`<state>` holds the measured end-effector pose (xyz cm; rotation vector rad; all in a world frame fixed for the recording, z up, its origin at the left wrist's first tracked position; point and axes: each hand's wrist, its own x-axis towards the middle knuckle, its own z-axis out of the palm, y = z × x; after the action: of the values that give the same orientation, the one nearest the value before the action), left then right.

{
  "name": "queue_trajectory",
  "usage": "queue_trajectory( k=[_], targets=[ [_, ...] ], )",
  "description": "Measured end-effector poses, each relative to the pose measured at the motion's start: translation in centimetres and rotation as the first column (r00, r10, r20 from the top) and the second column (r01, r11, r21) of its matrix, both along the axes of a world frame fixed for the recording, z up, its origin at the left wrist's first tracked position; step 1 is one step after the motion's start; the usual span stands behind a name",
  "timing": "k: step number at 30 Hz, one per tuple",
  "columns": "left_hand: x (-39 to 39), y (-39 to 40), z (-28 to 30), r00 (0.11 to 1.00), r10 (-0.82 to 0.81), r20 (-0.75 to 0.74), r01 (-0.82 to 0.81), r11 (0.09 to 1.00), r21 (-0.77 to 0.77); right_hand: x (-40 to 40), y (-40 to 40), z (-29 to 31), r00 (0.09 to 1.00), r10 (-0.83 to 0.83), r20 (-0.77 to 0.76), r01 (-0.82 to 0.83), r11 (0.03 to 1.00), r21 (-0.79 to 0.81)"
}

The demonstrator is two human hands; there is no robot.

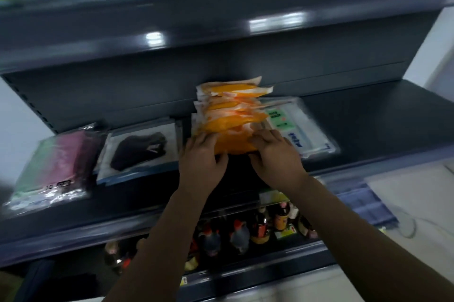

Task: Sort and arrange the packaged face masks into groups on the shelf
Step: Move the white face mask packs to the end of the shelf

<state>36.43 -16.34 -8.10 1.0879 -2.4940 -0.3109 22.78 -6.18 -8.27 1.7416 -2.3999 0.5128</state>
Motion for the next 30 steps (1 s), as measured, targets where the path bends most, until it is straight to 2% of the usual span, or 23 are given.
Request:
queue_trajectory(
  k=[4,7,12,20,25,28,30],
  targets=[
    [-5.7,4.0,-0.5,0.996,-0.084,0.014,0.083,0.996,0.036,-5.1,4.5,-0.5,0.997,-0.067,0.026,0.067,0.998,-0.014],
    [-9.5,6.4,-0.7,0.993,-0.11,0.036,0.107,0.992,0.067,-8.8,7.1,-0.7,0.991,-0.111,0.07,0.109,0.993,0.034],
    [-13.5,8.5,-1.1,0.999,-0.032,0.038,0.028,0.995,0.095,-13.3,9.5,-1.2,0.962,-0.096,0.256,0.089,0.995,0.041],
    [-16.3,7.9,-2.2,0.997,0.07,0.028,-0.074,0.979,0.188,-17.5,7.4,-1.6,0.798,-0.067,0.599,0.047,0.998,0.049],
    [-17.8,6.5,-3.0,0.991,0.091,0.095,-0.107,0.976,0.189,-19.5,5.0,-1.9,0.767,-0.089,0.635,0.049,0.996,0.081],
    [-18.4,5.7,-3.5,0.991,0.106,0.077,-0.118,0.977,0.176,-20.6,4.2,-2.3,0.743,-0.099,0.662,0.053,0.995,0.09],
    [-18.7,5.2,-3.6,0.991,0.12,0.058,-0.129,0.973,0.19,-21.1,3.6,-2.4,0.69,-0.096,0.718,0.047,0.995,0.088]
  ],
)
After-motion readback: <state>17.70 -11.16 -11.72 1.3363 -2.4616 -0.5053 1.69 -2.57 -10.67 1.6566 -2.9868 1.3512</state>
